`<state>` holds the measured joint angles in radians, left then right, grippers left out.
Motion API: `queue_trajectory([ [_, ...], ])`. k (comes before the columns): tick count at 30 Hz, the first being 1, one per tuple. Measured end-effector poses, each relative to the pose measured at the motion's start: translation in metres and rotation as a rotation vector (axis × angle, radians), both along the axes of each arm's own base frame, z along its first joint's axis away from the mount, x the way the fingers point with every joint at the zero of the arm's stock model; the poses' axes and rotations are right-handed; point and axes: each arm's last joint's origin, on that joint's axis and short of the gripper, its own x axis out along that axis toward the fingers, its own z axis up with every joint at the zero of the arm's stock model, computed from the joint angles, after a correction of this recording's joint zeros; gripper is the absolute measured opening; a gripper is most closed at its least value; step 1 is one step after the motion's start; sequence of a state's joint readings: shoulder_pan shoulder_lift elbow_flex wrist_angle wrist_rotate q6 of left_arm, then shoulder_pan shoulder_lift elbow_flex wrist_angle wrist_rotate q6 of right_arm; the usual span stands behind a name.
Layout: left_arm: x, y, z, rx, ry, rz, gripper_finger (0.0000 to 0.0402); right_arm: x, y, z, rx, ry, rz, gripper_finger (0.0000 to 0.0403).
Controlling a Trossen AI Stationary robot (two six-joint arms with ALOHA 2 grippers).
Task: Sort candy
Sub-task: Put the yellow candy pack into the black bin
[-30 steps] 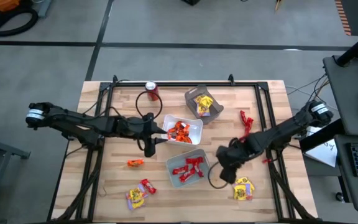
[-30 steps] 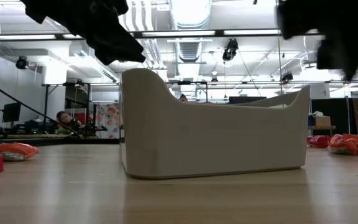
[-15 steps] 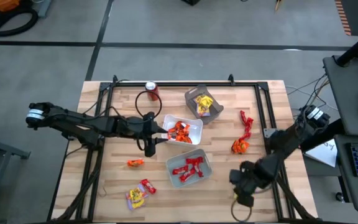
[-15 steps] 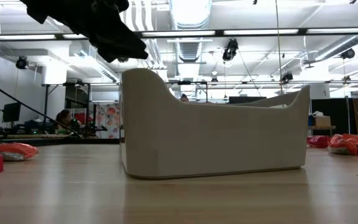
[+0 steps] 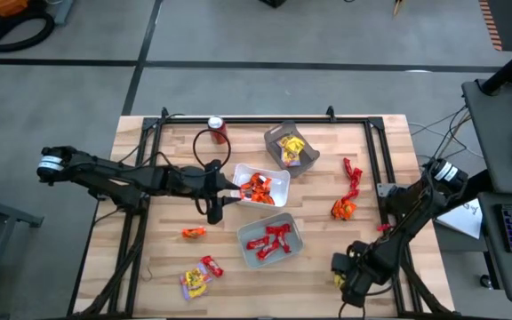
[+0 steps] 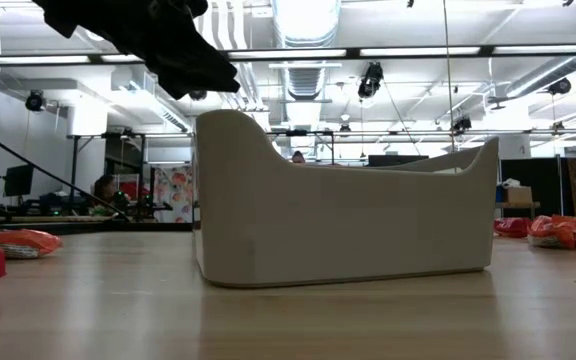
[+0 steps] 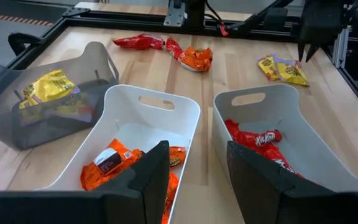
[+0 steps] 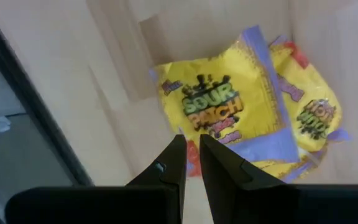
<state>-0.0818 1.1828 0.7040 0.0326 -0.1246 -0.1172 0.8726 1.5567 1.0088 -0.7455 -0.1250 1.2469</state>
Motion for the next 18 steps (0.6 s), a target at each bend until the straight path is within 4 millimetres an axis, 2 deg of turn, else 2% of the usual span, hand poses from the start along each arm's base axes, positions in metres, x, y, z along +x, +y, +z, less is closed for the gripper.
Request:
queue_trajectory([
  [4,0.000,0.000,0.000,0.000,-0.001,0.000,0.0144,-0.004,-0.010,-0.002,-0.153,-0.019,-0.039,0.0040],
  [11,0.000,0.000,0.000,0.000,0.000,0.000,0.0144,-0.002,-0.011,-0.003,-0.180,-0.047,0.004,0.0033],
  [14,0.000,0.000,0.000,0.000,0.001,0.000,0.0144,0.000,-0.013,-0.003,-0.163,-0.022,-0.029,0.0060],
  [18,0.000,0.001,0.000,0.009,0.000,0.017,0.0144,0.001,-0.011,-0.003,-0.148,-0.025,-0.041,0.0125],
])
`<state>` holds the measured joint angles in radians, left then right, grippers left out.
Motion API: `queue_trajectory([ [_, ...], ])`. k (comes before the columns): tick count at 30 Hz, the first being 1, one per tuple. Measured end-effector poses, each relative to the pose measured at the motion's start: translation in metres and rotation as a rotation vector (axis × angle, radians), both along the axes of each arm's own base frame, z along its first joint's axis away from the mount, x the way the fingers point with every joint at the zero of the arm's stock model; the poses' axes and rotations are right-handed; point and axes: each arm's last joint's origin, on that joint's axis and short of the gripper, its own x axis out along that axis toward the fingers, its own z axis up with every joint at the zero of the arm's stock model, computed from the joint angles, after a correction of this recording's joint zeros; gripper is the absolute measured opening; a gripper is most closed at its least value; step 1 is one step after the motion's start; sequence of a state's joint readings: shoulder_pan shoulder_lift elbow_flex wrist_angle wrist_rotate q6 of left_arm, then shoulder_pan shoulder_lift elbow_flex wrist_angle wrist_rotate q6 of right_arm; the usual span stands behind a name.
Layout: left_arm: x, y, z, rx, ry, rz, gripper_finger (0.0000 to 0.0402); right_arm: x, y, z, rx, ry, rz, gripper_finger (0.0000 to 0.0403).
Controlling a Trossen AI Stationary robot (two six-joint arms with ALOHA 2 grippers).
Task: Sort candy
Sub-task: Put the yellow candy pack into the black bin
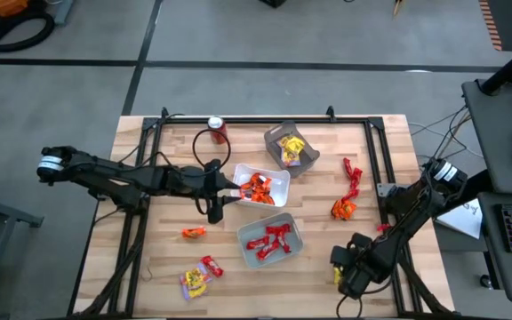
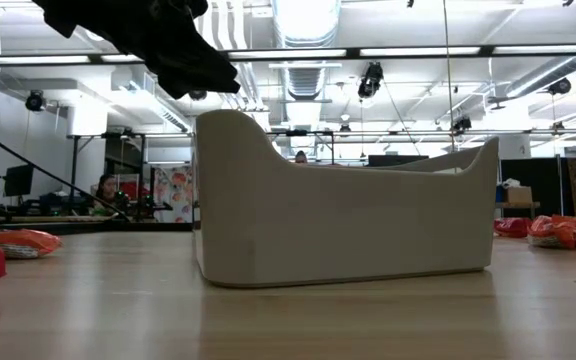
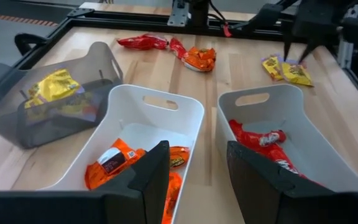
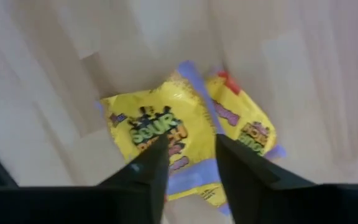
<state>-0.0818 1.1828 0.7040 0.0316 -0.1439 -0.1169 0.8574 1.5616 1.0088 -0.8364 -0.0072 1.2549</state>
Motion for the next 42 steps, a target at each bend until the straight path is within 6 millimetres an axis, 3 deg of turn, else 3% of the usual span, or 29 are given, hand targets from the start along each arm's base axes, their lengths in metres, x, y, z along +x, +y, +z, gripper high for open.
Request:
queue_trajectory([
  [5,0.000,0.001,0.000,0.006,0.002,0.014,0.0144,-0.004,0.011,-0.003,0.019,-0.046,0.159,0.0198],
  [11,0.000,0.001,0.000,0.016,0.002,0.025,0.0144,-0.001,0.016,-0.023,-0.036,-0.002,0.179,0.0217],
  [16,0.000,0.001,0.000,0.021,0.002,0.025,0.0144,0.001,0.018,-0.032,-0.051,0.016,0.183,0.0177],
  [25,0.000,0.001,0.000,0.021,0.001,0.026,0.0144,0.002,0.018,-0.036,-0.061,0.015,0.217,0.0022],
  [34,0.000,0.001,0.000,0.022,0.002,0.026,0.0144,-0.002,0.007,0.000,0.007,-0.067,0.118,0.0009],
  [42,0.000,0.001,0.000,0.021,0.001,0.026,0.0144,-0.001,-0.010,0.038,-0.096,-0.391,-0.004,0.0009],
])
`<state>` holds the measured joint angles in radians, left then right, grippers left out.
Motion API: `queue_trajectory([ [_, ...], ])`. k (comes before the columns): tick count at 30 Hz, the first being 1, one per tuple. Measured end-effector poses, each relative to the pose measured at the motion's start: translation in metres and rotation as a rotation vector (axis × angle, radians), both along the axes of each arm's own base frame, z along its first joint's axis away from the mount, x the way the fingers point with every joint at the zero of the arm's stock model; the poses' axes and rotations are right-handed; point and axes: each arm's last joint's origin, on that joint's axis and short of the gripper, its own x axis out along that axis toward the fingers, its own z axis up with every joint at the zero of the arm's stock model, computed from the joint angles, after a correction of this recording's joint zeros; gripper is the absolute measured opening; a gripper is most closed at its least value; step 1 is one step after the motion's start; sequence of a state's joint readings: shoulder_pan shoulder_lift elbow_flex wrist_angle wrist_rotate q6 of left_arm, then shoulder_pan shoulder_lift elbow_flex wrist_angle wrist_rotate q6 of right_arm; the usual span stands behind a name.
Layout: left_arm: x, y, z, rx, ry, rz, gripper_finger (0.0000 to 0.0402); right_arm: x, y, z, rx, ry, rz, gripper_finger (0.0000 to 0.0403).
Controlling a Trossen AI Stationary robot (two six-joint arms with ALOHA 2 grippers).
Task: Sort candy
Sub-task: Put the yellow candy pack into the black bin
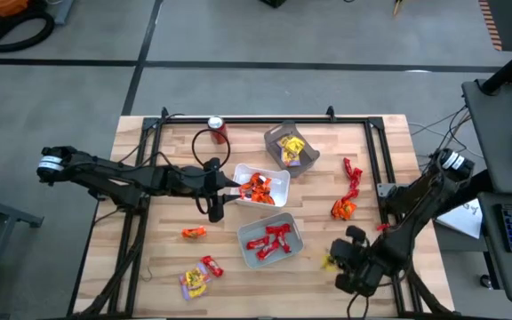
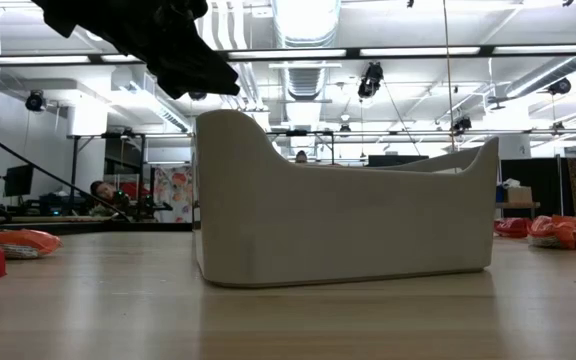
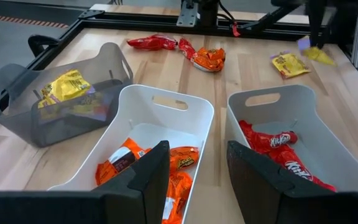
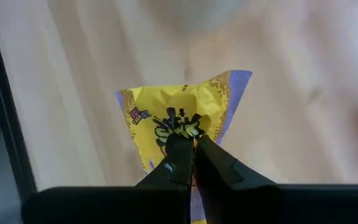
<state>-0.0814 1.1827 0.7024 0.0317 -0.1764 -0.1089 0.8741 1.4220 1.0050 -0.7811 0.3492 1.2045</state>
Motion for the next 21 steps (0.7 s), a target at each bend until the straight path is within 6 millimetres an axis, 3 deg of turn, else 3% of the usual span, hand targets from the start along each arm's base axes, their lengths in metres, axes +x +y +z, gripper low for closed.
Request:
queue_trajectory([
  [6,0.001,0.000,0.003,0.003,-0.032,-0.003,0.0144,0.018,-0.039,0.033,-0.186,-0.300,-0.139,0.0009],
  [10,0.002,0.000,0.004,0.017,-0.044,-0.009,0.0144,0.037,-0.080,0.049,-0.359,-0.358,-0.187,0.0009],
  [17,0.001,0.000,0.002,0.007,-0.027,-0.004,0.0144,0.066,-0.179,0.057,-0.527,-0.273,-0.466,0.0009],
  [21,0.000,0.000,0.001,-0.008,-0.008,0.003,0.0144,0.070,-0.238,0.053,-0.497,-0.177,-0.584,0.0009],
])
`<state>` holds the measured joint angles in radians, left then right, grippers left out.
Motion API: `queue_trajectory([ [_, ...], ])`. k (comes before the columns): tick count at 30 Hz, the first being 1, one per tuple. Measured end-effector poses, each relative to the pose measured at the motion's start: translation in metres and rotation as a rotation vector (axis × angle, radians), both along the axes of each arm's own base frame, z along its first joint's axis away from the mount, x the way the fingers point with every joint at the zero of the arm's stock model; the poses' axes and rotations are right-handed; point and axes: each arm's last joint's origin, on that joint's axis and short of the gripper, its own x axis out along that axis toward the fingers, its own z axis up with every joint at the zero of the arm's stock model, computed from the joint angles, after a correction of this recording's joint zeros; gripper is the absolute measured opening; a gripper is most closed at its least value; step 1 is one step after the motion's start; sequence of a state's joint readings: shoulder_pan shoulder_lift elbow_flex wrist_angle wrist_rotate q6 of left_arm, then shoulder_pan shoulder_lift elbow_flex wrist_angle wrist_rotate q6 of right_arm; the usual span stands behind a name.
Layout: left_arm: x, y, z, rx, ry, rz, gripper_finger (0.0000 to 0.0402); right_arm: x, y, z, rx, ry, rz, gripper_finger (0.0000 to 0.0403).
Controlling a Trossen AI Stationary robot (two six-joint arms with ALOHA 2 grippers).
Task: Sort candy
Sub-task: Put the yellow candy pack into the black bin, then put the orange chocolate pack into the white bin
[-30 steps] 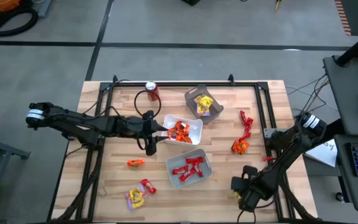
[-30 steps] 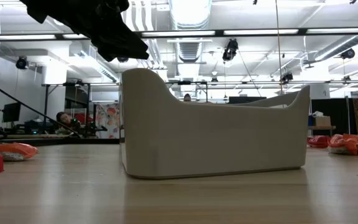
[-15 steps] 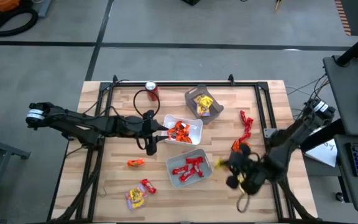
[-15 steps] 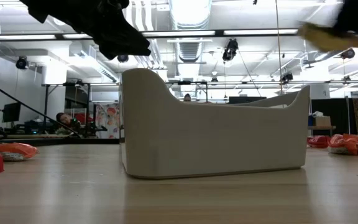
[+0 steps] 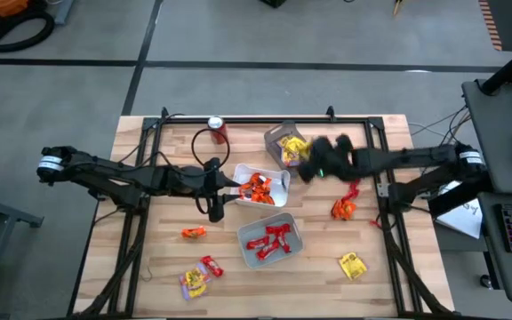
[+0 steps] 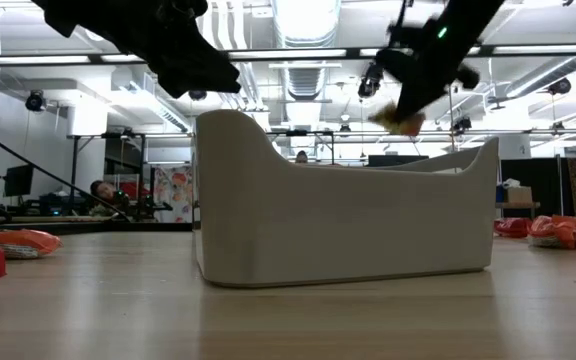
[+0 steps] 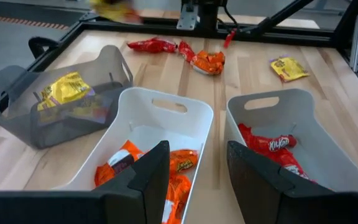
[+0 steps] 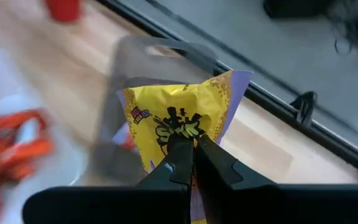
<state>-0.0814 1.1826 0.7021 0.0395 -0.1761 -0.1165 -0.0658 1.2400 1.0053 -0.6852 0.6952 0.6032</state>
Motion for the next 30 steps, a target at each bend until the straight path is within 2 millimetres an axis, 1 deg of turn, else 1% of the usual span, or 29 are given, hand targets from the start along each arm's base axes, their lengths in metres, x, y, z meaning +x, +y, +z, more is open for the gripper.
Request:
queue_trajectory([
  [3,-0.001,0.000,-0.001,-0.007,0.013,0.004,0.0144,0.003,-0.038,-0.008,0.076,0.004,-0.016,0.0009],
  [6,-0.001,0.000,-0.002,-0.014,0.018,0.008,0.0144,0.012,-0.065,-0.016,0.175,-0.049,0.052,0.0009],
  [8,-0.001,0.000,-0.002,-0.015,0.019,0.008,0.0144,0.018,-0.078,-0.024,0.229,-0.075,0.102,0.0009],
  [11,-0.001,0.000,-0.002,-0.018,0.020,0.009,0.0144,0.025,-0.091,-0.037,0.264,-0.088,0.097,0.0009],
  [15,-0.001,0.000,-0.003,-0.020,0.021,0.010,0.0144,0.030,-0.098,-0.054,0.288,-0.048,0.074,0.0009],
  [19,-0.001,0.000,-0.003,-0.020,0.021,0.010,0.0144,0.035,-0.100,-0.063,0.295,-0.032,0.073,0.0022],
  [25,-0.001,0.000,-0.003,-0.019,0.021,0.011,0.0144,0.036,-0.101,-0.067,0.282,-0.010,0.055,0.0079],
  [30,-0.001,0.000,-0.003,-0.030,0.023,0.016,0.0144,0.034,-0.100,-0.062,0.274,-0.021,0.061,0.0124],
])
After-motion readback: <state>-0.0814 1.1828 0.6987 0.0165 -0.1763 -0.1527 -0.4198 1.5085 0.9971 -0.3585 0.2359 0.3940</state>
